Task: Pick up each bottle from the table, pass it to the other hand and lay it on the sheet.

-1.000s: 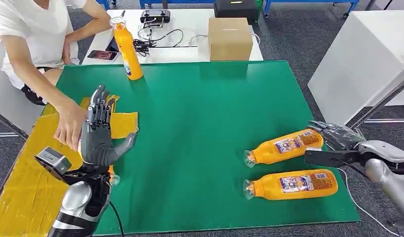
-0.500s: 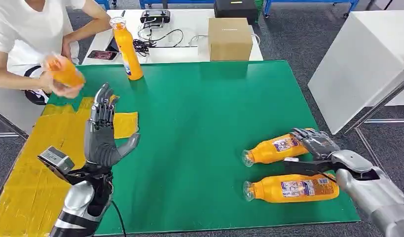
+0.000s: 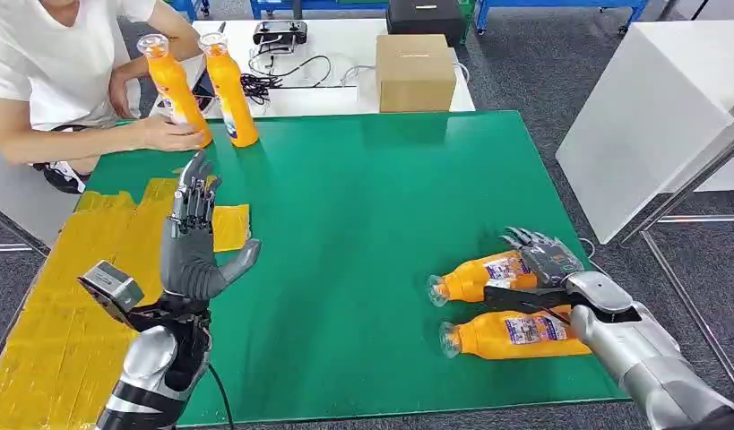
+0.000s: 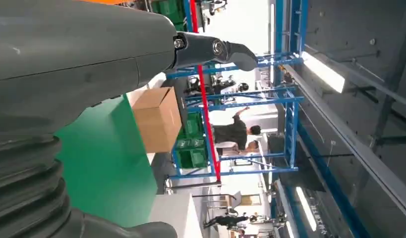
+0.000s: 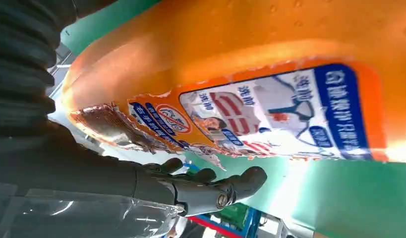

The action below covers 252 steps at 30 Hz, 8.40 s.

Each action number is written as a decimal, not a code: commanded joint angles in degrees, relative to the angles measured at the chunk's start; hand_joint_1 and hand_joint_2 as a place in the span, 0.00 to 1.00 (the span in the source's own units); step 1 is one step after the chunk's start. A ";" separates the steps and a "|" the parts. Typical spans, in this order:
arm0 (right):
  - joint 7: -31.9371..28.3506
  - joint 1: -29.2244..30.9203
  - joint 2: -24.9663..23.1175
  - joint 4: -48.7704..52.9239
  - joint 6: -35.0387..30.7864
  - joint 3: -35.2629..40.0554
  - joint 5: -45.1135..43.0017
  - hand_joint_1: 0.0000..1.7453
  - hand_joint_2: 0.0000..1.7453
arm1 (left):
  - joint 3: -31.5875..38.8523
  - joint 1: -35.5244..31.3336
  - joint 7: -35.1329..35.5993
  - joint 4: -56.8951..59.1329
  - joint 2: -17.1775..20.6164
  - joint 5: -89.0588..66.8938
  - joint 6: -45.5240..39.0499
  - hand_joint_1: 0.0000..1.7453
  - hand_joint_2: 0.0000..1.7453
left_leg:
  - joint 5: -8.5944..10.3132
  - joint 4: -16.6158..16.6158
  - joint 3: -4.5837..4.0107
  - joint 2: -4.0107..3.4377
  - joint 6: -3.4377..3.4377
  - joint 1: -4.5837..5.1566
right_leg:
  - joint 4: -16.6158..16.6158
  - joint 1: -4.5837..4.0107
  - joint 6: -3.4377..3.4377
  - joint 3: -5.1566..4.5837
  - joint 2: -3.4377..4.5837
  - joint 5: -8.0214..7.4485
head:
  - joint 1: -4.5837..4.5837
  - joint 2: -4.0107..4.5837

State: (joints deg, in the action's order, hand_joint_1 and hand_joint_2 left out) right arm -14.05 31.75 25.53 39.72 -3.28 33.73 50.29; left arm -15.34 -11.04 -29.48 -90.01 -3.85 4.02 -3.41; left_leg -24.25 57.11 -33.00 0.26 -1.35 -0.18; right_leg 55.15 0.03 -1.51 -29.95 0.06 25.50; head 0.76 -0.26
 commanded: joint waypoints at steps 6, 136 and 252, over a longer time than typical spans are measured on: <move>0.94 1.43 -5.23 -9.64 0.75 1.29 2.86 0.87 1.00 | -0.41 -1.82 0.61 4.34 -0.47 0.04 -0.08 0.00 1.00 | 0.05 -0.07 0.26 -0.27 0.03 -0.05 | -0.10 -0.06 0.08 0.15 0.26 -0.23 | 0.00 0.00; -10.44 -14.12 -36.70 21.40 -9.44 5.43 -32.15 1.00 1.00 | -10.14 -4.47 7.47 6.88 -1.25 6.19 2.62 1.00 1.00 | 0.31 -0.12 -0.66 0.15 -0.02 -0.12 | -0.09 -0.09 0.08 -0.60 -0.15 -0.27 | 0.00 0.00; 0.18 -50.78 7.33 61.42 -1.00 -24.60 -4.56 0.00 1.00 | 11.28 7.06 1.13 -2.44 1.69 -9.65 -9.56 0.00 1.00 | 0.34 -0.08 -0.92 0.19 -0.08 0.07 | -0.04 0.04 0.09 -0.89 -0.12 -0.31 | -0.02 0.00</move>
State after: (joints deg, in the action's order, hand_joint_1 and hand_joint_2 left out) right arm -16.44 -17.66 27.98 101.96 -6.95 9.46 46.75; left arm -4.81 -3.84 -28.13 -92.02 -1.66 -6.71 -13.99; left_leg -23.85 57.07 -34.05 0.43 -1.49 -0.12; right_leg 55.16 0.07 -1.42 -30.99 -0.02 25.13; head 0.74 -0.26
